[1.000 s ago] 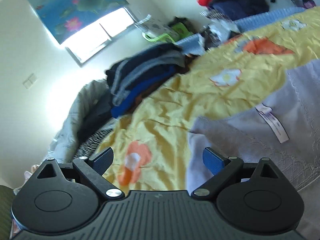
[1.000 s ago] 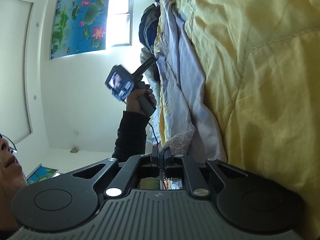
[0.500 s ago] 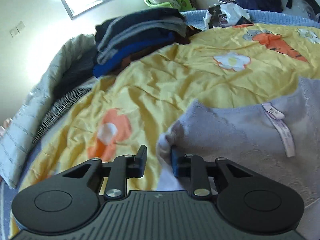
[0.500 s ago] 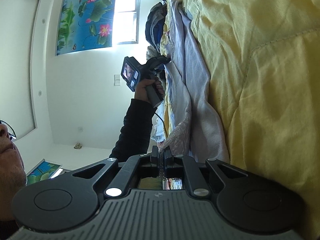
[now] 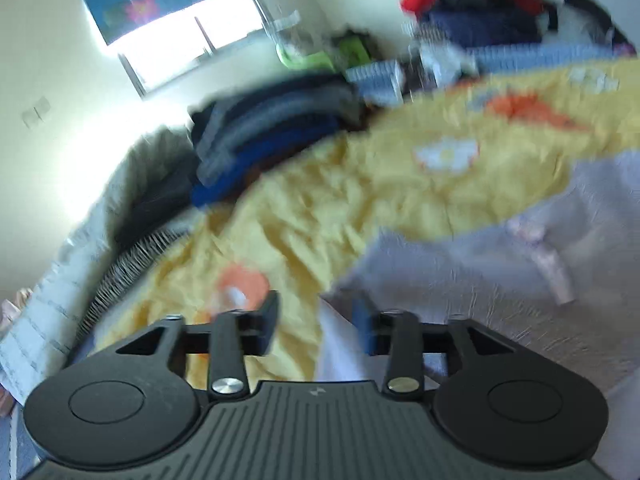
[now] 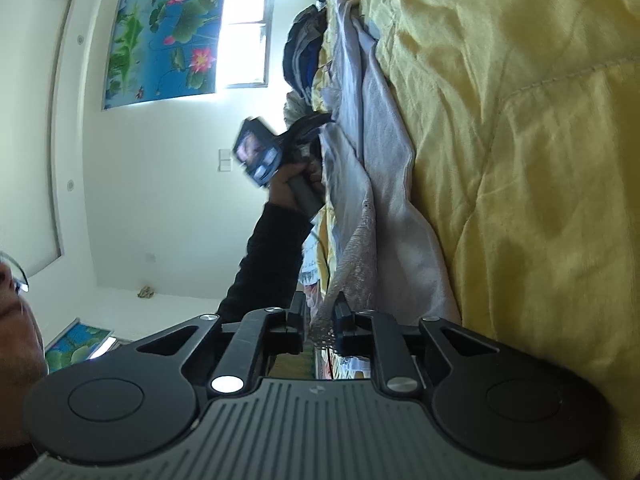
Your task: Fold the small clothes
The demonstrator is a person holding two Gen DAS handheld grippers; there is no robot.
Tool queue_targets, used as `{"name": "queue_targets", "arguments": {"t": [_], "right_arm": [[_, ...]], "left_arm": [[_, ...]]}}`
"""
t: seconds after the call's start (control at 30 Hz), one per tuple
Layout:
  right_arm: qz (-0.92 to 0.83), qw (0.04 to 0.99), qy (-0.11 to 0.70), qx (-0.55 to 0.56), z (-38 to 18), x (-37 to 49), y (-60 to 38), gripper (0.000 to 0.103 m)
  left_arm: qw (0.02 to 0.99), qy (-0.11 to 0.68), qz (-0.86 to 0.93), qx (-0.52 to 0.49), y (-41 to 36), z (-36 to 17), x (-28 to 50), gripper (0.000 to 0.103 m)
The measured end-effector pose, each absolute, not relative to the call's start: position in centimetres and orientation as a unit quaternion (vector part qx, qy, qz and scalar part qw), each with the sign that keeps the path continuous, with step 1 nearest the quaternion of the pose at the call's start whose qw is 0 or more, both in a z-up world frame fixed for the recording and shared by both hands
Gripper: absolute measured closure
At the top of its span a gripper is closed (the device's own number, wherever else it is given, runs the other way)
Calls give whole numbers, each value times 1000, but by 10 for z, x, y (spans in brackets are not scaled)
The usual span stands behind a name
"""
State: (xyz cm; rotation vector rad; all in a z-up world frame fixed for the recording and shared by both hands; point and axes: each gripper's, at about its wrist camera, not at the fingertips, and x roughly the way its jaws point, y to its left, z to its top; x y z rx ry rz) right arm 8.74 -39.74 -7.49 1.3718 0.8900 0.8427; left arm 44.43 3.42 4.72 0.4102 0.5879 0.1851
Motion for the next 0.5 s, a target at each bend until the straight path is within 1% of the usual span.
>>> {"name": "queue_targets", "arguments": {"t": [0.03, 0.07, 0.13, 0.2, 0.23, 0.27, 0.33, 0.4, 0.43, 0.47, 0.5], "right_arm": [[358, 613, 385, 590, -71, 87, -400, 83], [354, 623, 381, 585, -66, 87, -402, 82], [356, 642, 363, 574, -51, 87, -407, 81], [354, 667, 355, 551, -34, 90, -409, 74], [348, 681, 358, 535, -27, 94, -408, 67], [344, 695, 363, 517, -20, 99, -406, 63], [335, 714, 375, 487, -11, 108, -401, 62], [333, 716, 383, 479, -7, 110, -398, 59], [333, 715, 389, 475, -6, 108, -397, 51], [329, 718, 396, 468, -5, 103, -395, 47], [320, 725, 403, 459, -5, 97, -393, 47]], "left_arm": [[938, 264, 96, 205, 34, 57, 432, 22], [944, 234, 103, 207, 33, 66, 416, 11], [959, 176, 86, 204, 29, 78, 380, 10], [964, 156, 34, 210, 18, 81, 346, 10], [963, 162, 9, 215, 12, 76, 333, 10], [961, 172, -11, 217, 6, 70, 322, 10], [953, 204, -44, 221, -5, 54, 304, 10], [944, 222, -65, 234, -14, 37, 289, 10], [940, 227, -74, 244, -17, 29, 283, 10], [935, 236, -83, 252, -20, 22, 279, 10], [932, 241, -86, 257, -22, 14, 278, 10]]}}
